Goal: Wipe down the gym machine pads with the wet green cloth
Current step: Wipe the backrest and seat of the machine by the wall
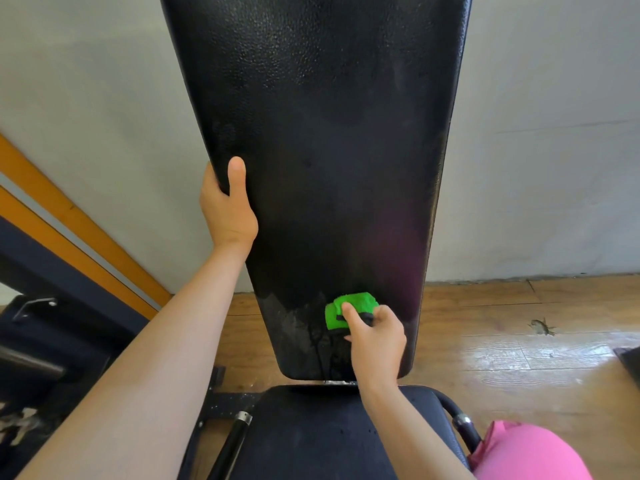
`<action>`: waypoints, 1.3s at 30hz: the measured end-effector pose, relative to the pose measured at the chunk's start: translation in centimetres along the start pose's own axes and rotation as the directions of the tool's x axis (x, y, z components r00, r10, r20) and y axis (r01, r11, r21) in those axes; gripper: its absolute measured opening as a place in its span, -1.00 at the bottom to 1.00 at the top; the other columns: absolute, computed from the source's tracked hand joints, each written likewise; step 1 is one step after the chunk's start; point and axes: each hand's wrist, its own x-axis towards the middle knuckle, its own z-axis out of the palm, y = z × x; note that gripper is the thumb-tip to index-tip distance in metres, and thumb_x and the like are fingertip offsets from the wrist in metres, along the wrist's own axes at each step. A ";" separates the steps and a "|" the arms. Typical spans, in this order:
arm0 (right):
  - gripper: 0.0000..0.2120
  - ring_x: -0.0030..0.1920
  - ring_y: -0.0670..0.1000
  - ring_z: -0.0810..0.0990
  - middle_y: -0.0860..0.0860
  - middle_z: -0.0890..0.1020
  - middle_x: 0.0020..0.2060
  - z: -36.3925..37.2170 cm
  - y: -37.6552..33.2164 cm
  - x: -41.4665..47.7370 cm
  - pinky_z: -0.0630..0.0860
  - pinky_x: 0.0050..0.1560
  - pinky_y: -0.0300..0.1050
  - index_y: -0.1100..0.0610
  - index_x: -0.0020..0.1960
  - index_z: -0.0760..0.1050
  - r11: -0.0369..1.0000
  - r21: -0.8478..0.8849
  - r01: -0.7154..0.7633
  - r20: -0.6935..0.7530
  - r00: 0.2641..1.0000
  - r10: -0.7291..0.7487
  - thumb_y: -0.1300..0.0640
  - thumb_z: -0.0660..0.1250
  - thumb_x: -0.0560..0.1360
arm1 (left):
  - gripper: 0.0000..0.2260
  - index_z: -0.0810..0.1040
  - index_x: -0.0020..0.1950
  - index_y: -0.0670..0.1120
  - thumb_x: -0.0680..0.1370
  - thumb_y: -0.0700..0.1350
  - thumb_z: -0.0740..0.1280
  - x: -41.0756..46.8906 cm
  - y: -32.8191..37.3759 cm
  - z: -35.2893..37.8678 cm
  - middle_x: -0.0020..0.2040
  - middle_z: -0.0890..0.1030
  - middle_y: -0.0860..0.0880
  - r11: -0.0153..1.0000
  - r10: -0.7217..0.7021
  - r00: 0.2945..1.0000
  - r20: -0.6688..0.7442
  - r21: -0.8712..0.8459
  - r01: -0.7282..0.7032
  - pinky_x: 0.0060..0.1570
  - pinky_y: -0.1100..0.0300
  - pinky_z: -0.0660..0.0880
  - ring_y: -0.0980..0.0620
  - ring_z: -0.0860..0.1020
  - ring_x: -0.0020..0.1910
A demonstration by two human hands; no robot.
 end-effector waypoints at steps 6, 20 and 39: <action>-0.84 -0.17 -0.04 0.66 -0.02 0.65 -0.22 0.9 -4.1 0.8 0.64 -0.18 -0.12 0.10 -0.13 0.52 0.985 0.083 0.153 0.069 0.985 -0.159 0.06 0.46 0.46 | -0.75 0.43 0.23 0.02 0.63 0.06 0.11 0.0 0.0 0.0 0.13 0.52 0.09 1.000 -0.002 1.000 0.007 -0.029 0.002 0.02 0.51 0.42 0.30 0.48 0.08; -0.78 -0.28 -0.05 0.58 -0.01 0.59 -0.31 1.5 1.8 -0.8 0.54 -0.26 -0.17 0.12 -0.21 0.48 0.991 -0.120 -0.066 0.026 0.997 0.070 0.04 0.46 0.47 | -0.73 0.46 0.19 0.00 0.60 0.10 0.14 0.1 -0.4 0.0 0.07 0.54 0.10 0.999 -0.013 1.000 -0.010 -0.038 0.012 0.02 0.46 0.44 0.27 0.51 0.05; -0.85 -0.21 0.02 0.64 0.03 0.65 -0.28 3.8 4.2 -1.9 0.62 -0.06 0.15 0.11 -0.19 0.55 0.976 -0.065 -0.208 0.000 0.978 0.209 0.09 0.49 0.45 | -0.81 0.38 -0.06 0.25 0.46 0.29 0.12 0.0 0.2 -0.3 -0.10 0.49 0.27 0.994 -0.004 0.999 0.037 -0.109 0.008 -0.13 0.52 0.41 0.46 0.48 -0.11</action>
